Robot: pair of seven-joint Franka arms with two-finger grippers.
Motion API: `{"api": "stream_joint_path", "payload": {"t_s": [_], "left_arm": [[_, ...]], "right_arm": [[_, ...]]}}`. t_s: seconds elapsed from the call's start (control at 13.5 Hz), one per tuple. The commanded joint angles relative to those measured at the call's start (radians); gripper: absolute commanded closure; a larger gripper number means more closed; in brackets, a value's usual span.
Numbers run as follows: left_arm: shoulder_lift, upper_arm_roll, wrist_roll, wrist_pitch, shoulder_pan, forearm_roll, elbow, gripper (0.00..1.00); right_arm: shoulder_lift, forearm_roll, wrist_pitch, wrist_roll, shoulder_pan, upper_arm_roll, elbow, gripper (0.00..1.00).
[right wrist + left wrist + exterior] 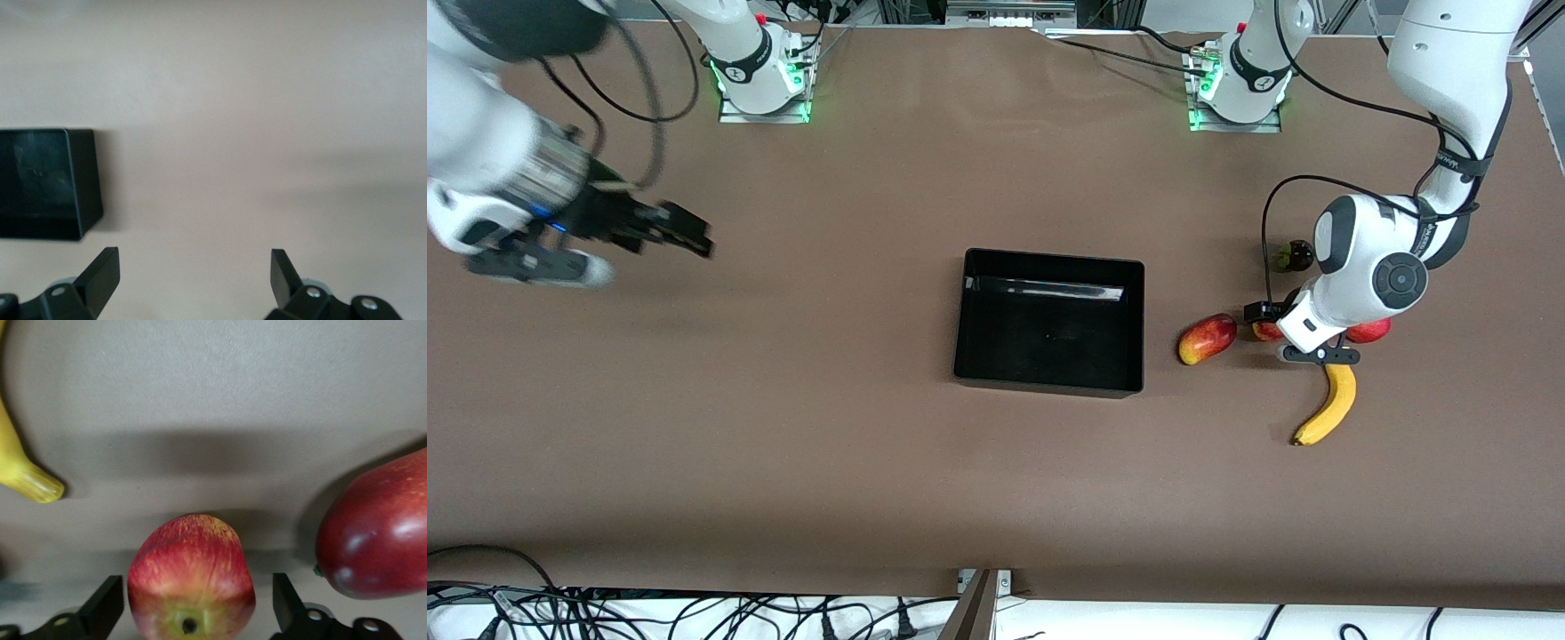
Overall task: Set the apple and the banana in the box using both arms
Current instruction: 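Grasp the small red apple with the left gripper and lift it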
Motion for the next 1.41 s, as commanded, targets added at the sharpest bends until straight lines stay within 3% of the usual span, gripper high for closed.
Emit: {"api": "stream_joint_path", "payload": {"t_s": [0.0,0.07,0.22,0.3,0.37,0.44,0.59,0.67,1.04,1.33], "left_arm": [[0.002,0.0,-0.021,0.0,-0.001,-0.015,0.013,0.87],[-0.004,0.0,-0.023,-0.003,-0.001,-0.015,0.013,0.96],[-0.05,0.0,-0.019,-0.036,-0.004,-0.012,0.034,0.96],[-0.077,-0.006,-0.023,-0.117,-0.012,-0.006,0.074,0.96],[-0.096,-0.017,-0.014,-0.227,-0.013,-0.006,0.132,0.96],[-0.102,-0.05,-0.017,-0.33,-0.017,-0.008,0.205,0.95],[-0.081,-0.192,-0.035,-0.534,-0.032,-0.009,0.381,0.91],[-0.047,-0.222,-0.073,-0.576,-0.059,-0.011,0.445,0.87],[0.097,-0.221,-0.398,-0.574,-0.304,-0.045,0.591,0.85],[0.202,-0.222,-0.405,-0.512,-0.333,-0.037,0.583,0.87]], "right_arm": [[-0.09,-0.076,-0.003,-0.061,-0.142,0.117,-0.117,0.0],[-0.101,-0.099,-0.006,-0.083,-0.209,0.18,-0.119,0.0],[-0.106,-0.106,-0.005,-0.101,-0.313,0.272,-0.123,0.0],[-0.106,-0.119,-0.003,-0.115,-0.378,0.342,-0.12,0.0],[-0.107,-0.153,-0.002,-0.118,-0.392,0.363,-0.12,0.0],[-0.106,-0.161,-0.002,-0.118,-0.394,0.366,-0.112,0.0],[-0.101,-0.172,0.005,-0.117,-0.392,0.366,-0.111,0.0],[-0.098,-0.175,0.006,-0.11,-0.392,0.369,-0.109,0.0],[-0.071,-0.175,-0.002,-0.12,-0.392,0.372,-0.054,0.0],[-0.071,-0.182,0.001,-0.11,-0.392,0.375,-0.048,0.0]]}}
